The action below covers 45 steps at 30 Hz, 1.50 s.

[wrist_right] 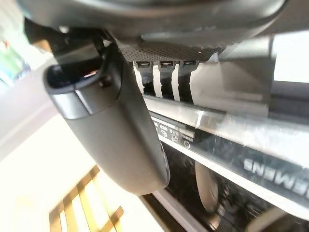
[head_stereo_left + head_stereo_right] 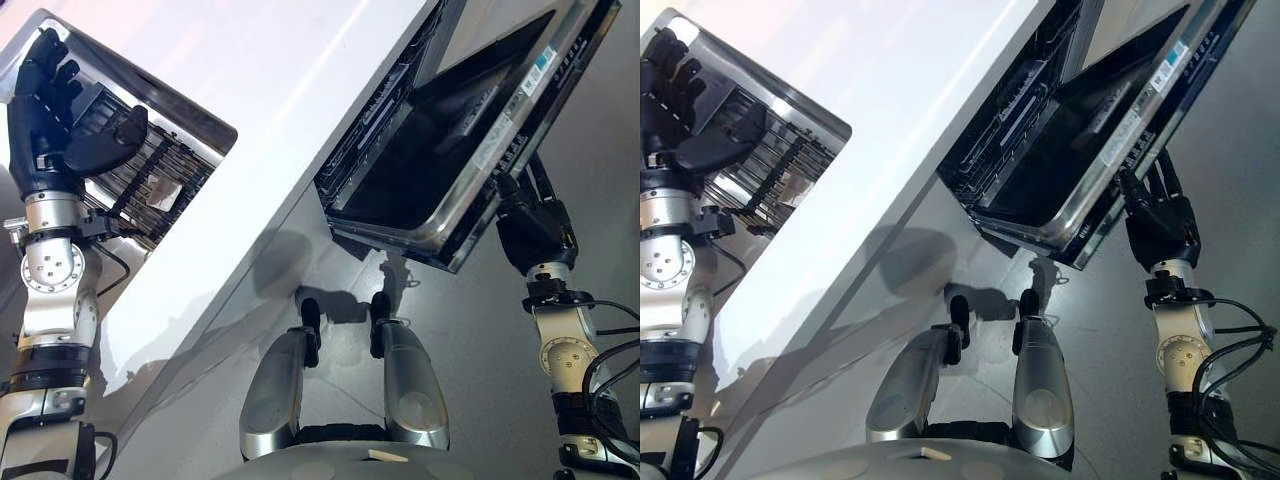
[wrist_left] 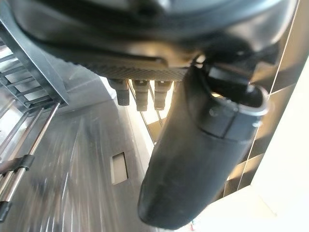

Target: Pick up plates and place into dishwasher.

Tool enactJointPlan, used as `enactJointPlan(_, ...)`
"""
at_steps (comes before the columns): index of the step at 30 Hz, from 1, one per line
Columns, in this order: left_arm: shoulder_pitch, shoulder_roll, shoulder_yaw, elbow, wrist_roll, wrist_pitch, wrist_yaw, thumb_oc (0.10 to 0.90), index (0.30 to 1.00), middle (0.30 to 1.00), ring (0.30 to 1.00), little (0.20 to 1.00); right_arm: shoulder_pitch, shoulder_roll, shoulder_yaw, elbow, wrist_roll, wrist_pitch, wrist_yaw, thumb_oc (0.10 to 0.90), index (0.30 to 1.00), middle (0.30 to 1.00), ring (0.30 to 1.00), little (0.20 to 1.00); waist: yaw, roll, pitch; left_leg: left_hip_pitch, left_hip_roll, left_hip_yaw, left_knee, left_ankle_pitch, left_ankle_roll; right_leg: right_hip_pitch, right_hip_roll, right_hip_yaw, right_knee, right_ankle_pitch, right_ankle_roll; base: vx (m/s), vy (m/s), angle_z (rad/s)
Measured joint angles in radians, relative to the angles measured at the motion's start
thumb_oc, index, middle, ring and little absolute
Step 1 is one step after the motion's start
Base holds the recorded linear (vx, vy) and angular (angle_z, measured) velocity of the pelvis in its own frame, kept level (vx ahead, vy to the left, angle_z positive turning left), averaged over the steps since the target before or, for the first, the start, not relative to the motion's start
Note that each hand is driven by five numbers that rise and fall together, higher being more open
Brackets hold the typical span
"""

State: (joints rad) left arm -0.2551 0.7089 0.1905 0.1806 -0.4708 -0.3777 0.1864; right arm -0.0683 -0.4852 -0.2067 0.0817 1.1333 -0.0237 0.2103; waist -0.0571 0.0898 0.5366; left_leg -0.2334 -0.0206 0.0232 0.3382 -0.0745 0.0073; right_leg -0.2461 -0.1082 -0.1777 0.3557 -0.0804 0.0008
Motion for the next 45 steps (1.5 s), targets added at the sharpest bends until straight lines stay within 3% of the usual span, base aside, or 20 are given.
enactJointPlan(6,0.006,-0.053,0.0,-0.002,-0.001,-0.02,-0.028,0.8,0.9,0.9,0.9,0.9,-0.107,0.001,0.107,-0.048,-0.056,0.005,0.02,0.8,0.9,0.9,0.9,0.9,0.024,-0.002,-0.001,0.088,0.0,-0.007,-0.082,0.021,-0.002,0.084,0.005,-0.011,-0.064,0.01,0.004,0.05,0.042,0.07)
enactJointPlan(10,0.0,-0.079,-0.002,-0.033,-0.001,-0.02,-0.034,0.8,0.9,0.9,0.9,0.9,-0.185,0.021,0.198,-0.052,-0.077,0.047,0.072,0.8,0.9,0.9,0.9,0.9,0.047,-0.004,-0.003,0.125,0.002,-0.03,-0.121,0.033,-0.008,0.133,0.013,-0.025,-0.109,0.01,0.003,0.03,0.034,0.21)
enactJointPlan(15,0.03,-0.087,-0.002,-0.048,0.0,-0.023,-0.039,0.8,0.9,0.9,0.9,0.9,-0.16,0.03,0.172,-0.05,-0.077,0.064,0.085,0.8,0.9,0.9,0.9,0.9,0.053,-0.008,-0.005,0.161,0.006,-0.03,-0.163,0.042,-0.011,0.179,0.022,-0.027,-0.16,0.018,0.007,0.01,0.03,0.06)
enactJointPlan(22,0.027,-0.088,-0.002,-0.05,-0.002,-0.022,-0.045,0.8,0.9,0.9,0.9,0.9,-0.12,0.046,0.185,-0.037,-0.149,0.046,0.069,0.8,0.9,0.9,0.9,0.9,0.057,-0.062,-0.083,0.19,0.017,-0.03,-0.261,0.094,-0.016,0.222,0.045,-0.027,-0.275,0.069,0.007,-0.05,0.025,0.07)
enactJointPlan(26,0.02,-0.101,-0.004,-0.048,-0.002,-0.022,-0.06,0.8,0.9,0.9,0.9,0.9,-0.089,0.072,0.185,-0.037,-0.238,-0.016,0.044,0.8,0.9,0.9,0.9,0.9,0.056,-0.071,-0.099,0.208,0.016,-0.031,-0.283,0.106,-0.015,0.255,0.051,-0.023,-0.316,0.08,0.01,-0.05,0.039,0.13)
enactJointPlan(30,0.043,-0.136,-0.002,-0.05,-0.004,-0.022,-0.078,0.8,0.9,0.9,0.9,0.9,-0.036,0.075,0.185,-0.038,-0.387,-0.092,-0.019,0.8,0.9,0.9,0.9,0.9,0.058,-0.074,-0.133,0.246,0.015,-0.027,-0.331,0.118,-0.011,0.291,0.049,-0.021,-0.357,0.089,0.018,-0.03,0.042,0.05)
enactJointPlan(36,0.121,-0.177,0.004,-0.055,-0.009,-0.019,-0.1,0.8,0.9,0.9,0.9,0.9,-0.003,0.075,0.117,-0.041,-0.55,-0.225,-0.205,0.8,0.9,0.9,0.9,0.9,0.057,-0.077,-0.186,0.3,0.004,-0.006,-0.387,0.122,-0.006,0.339,0.044,0.003,-0.417,0.097,0.03,-0.02,0.048,-0.04)
enactJointPlan(41,0.168,-0.191,0.004,-0.057,-0.01,-0.018,-0.113,0.8,0.9,0.9,0.9,0.9,0.019,0.118,0.005,0.023,-0.578,-0.242,-0.32,0.8,0.9,0.9,0.9,0.9,0.052,-0.095,-0.228,0.349,0.002,0.018,-0.423,0.123,-0.004,0.38,0.044,0.015,-0.443,0.098,0.033,-0.01,0.037,-0.05)
enactJointPlan(45,0.174,-0.188,0.004,-0.058,-0.011,-0.018,-0.114,0.8,0.9,0.9,0.9,0.9,0.048,0.163,0.006,0.188,-0.587,-0.193,-0.374,0.8,0.9,0.9,0.9,0.9,0.043,-0.11,-0.249,0.365,0.002,0.029,-0.426,0.123,-0.004,0.392,0.044,0.033,-0.445,0.098,0.034,0.01,0.029,-0.05)
